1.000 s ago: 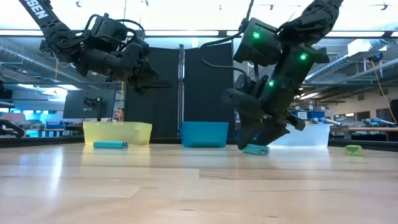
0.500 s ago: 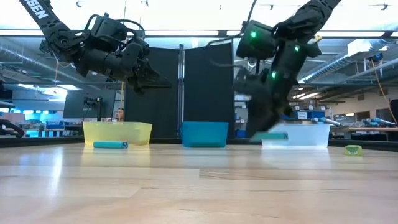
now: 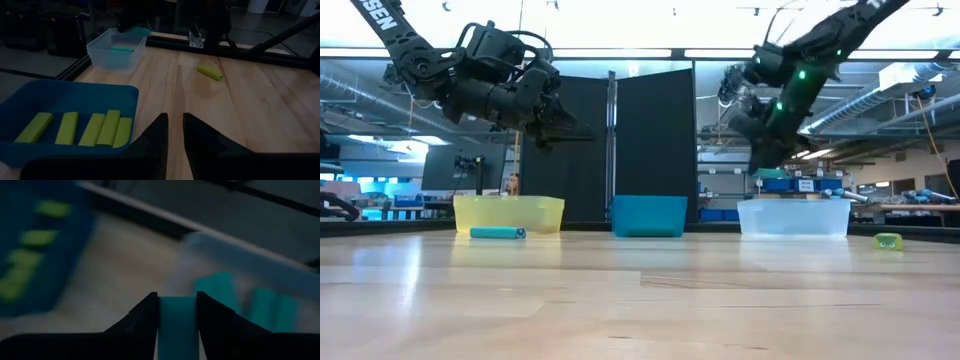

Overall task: Sort blocks
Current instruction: Put the blue block into the transparent bin, then put the green block into the blue bin

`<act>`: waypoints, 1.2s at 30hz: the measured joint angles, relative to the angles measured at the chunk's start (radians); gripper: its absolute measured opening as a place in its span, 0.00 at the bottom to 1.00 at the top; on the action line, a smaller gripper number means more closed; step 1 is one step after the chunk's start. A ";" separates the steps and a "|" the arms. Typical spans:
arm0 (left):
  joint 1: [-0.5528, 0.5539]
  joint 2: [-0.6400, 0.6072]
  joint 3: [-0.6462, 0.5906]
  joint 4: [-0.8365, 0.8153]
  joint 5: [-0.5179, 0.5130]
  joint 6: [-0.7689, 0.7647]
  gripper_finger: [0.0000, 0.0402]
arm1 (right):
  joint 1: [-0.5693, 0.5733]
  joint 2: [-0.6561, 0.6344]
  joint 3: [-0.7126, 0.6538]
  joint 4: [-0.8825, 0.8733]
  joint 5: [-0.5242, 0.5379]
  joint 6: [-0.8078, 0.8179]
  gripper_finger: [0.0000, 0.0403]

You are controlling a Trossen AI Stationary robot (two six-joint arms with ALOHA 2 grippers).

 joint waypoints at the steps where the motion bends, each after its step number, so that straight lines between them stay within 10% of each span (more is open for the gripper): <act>1: 0.000 0.000 0.000 0.000 0.000 0.000 0.16 | -0.034 0.011 0.000 0.003 0.001 -0.015 0.31; 24: 0.000 0.000 0.000 -0.003 -0.004 0.000 0.16 | -0.211 0.284 0.000 0.083 -0.030 -0.128 0.32; 36: 0.000 0.000 0.000 -0.005 0.001 0.000 0.16 | -0.213 0.233 0.000 0.087 -0.039 -0.177 0.48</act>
